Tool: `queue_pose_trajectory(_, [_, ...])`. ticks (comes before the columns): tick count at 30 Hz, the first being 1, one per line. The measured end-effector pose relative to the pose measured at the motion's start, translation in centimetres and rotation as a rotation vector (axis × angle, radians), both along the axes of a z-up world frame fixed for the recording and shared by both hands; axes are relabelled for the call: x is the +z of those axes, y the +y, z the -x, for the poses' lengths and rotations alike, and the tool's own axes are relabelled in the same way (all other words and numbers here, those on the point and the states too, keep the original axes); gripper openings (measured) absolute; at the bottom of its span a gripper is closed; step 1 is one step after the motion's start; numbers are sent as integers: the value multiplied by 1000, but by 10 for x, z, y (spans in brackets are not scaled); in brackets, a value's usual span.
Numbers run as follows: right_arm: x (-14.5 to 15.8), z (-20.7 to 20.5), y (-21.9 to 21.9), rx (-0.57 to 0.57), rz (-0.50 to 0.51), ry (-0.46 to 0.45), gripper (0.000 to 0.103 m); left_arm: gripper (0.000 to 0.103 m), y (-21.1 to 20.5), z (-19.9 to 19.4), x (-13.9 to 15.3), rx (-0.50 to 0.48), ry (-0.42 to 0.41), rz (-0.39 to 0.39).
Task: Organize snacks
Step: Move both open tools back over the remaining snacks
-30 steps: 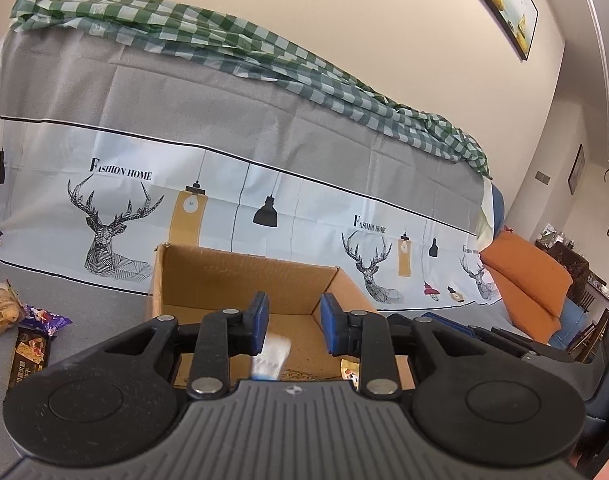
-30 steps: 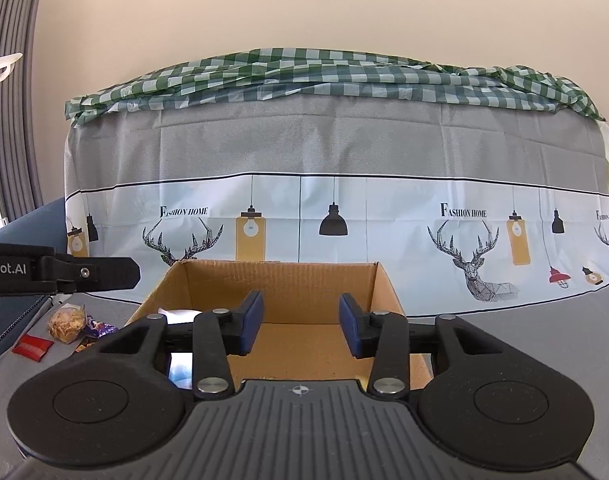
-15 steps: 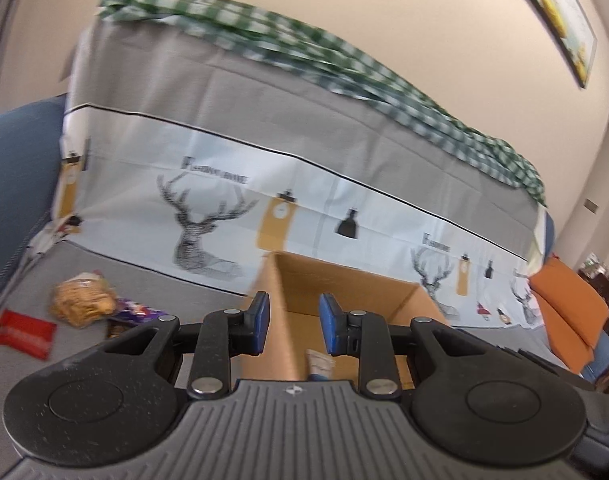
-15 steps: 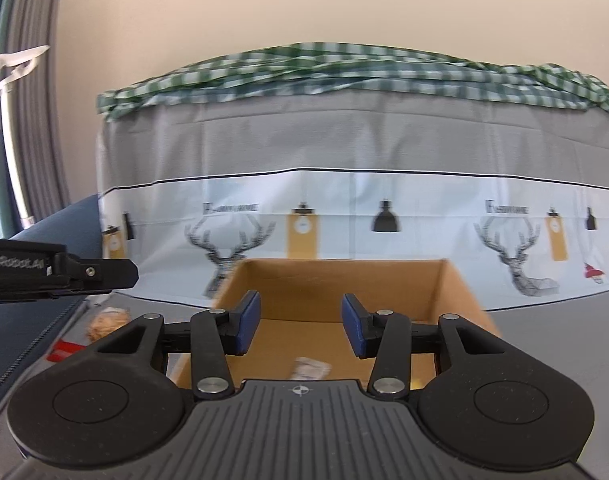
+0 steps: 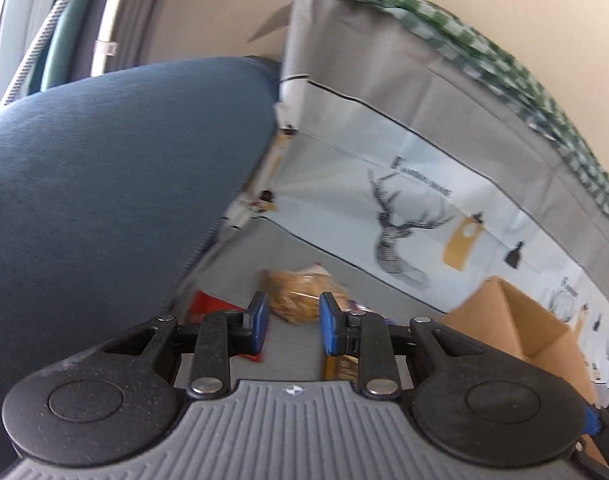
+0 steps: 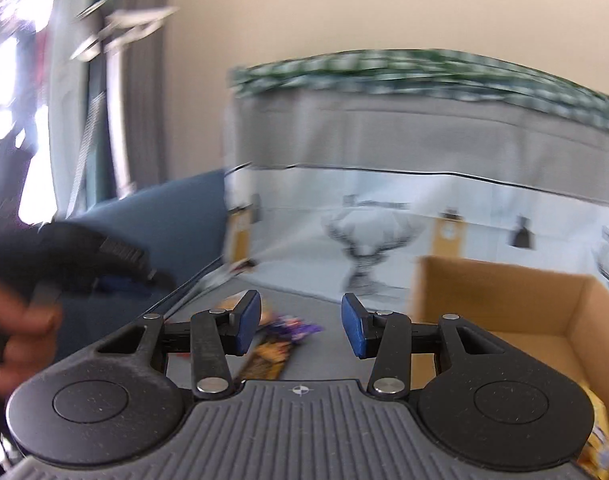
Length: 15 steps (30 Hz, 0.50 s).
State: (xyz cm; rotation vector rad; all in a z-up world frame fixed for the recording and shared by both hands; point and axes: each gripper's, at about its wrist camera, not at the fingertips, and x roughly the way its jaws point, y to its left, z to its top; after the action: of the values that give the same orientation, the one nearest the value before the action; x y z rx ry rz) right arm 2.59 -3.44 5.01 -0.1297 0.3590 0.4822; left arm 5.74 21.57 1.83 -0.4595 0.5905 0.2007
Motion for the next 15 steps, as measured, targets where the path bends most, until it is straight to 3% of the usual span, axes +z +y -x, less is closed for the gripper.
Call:
queue_pose_trajectory(4, [-18, -4, 33, 74, 35, 23, 47, 30, 5, -2, -15, 5, 55, -30])
queue_pose_trajectory(6, [-28, -11, 47, 78, 75, 54, 47, 37, 5, -5, -20, 12, 72, -36])
queue_pose_trajectory(8, [-36, -19, 54, 73, 53, 83, 49, 42, 2, -9, -24, 17, 77, -56])
queue_pose_trajectory(11, [-58, -33, 64, 34, 87, 144, 50, 57, -14, -16, -33, -15, 99, -153])
queue_pose_trajectory(13, [-69, -43, 65, 21, 68, 160, 60, 64, -24, -22, -40, -26, 121, -229])
queue_pose_trajectory(15, [-83, -52, 68, -5, 93, 185, 61, 73, -29, -25, -46, -25, 122, -270])
